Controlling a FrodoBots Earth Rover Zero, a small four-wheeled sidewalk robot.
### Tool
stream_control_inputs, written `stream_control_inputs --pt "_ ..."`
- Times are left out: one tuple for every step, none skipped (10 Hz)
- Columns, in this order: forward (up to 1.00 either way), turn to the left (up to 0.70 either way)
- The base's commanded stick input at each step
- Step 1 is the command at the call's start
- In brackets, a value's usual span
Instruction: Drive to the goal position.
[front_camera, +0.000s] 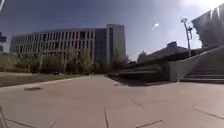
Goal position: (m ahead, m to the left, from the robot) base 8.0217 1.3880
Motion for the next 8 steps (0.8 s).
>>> stream_control_inputs --pt "1.00 -0.09" --pt "1.00 -0.09" --pt "1.00 -0.09" --pt "1.00 -0.09" --pt "1.00 -0.09" --pt "1.00 -0.09" --pt "1.00 -0.09" --pt "1.00 -0.09"
